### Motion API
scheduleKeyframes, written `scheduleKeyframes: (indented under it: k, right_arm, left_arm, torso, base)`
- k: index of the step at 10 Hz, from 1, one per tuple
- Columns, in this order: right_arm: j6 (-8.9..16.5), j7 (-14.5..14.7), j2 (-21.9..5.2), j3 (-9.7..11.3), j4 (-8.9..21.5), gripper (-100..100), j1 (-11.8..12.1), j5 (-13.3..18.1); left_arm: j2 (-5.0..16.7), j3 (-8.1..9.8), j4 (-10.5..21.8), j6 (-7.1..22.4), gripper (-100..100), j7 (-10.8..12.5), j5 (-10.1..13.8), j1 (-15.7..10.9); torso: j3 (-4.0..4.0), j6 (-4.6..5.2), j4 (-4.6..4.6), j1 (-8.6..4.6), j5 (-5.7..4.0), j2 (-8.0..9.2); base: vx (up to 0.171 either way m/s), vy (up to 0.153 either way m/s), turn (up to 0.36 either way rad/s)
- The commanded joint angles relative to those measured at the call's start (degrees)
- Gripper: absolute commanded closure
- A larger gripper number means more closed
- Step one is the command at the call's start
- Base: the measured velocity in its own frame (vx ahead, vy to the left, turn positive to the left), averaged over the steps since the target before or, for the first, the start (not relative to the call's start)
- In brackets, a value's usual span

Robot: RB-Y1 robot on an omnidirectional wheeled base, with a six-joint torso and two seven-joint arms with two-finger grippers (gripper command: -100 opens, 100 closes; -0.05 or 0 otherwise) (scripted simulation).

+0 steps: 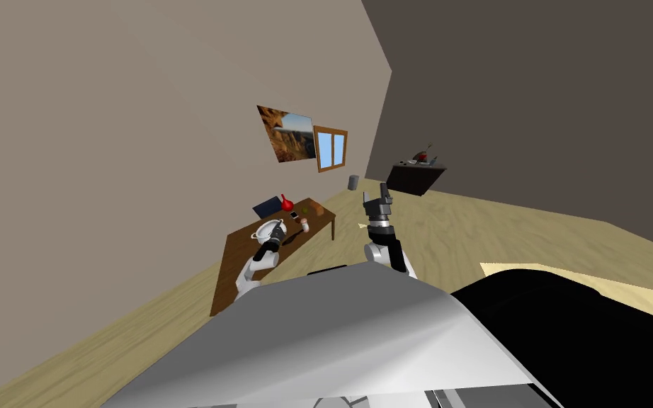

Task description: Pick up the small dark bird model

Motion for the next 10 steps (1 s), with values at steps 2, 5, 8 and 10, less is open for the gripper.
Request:
scheduleKeyframes:
  k: [2, 5, 8, 10]
  right_arm:
    - [0.0, 0.0, 0.0, 0.0, 0.0, 0, 0.0, 0.0]
    - [0.0, 0.0, 0.0, 0.0, 0.0, 0, 0.0, 0.0]
    - [0.0, 0.0, 0.0, 0.0, 0.0, 0, 0.0, 0.0]
    - [0.0, 0.0, 0.0, 0.0, 0.0, 0, 0.0, 0.0]
  left_arm:
    - [0.4, 0.35, 4.1, 2.1, -100, -0.1, 0.1, -2.1]
    - [1.1, 1.21, 9.5, 6.9, -100, -0.4, 0.5, -5.4]
    - [1.4, 1.72, 13.2, 9.2, -100, -0.6, 0.6, -7.0]
    - [1.5, 2.28, 16.1, 11.5, -100, -0.7, 0.7, -8.6]
  torso:
    - [-0.01, -0.02, 0.0, -0.1, -0.01, -0.04]
    - [-0.1, 0.0, -0.04, -0.14, -0.03, -0.17]
    - [-0.08, 0.0, -0.02, -0.2, -0.04, -0.14]
    - [-0.08, -0.01, -0.03, -0.19, -0.04, -0.14]
  base:
    - [0.044, -0.079, 0.089]
    - [0.084, -0.094, 0.075]
    - [0.06, -0.097, 0.066]
    - [0.061, -0.096, 0.064]
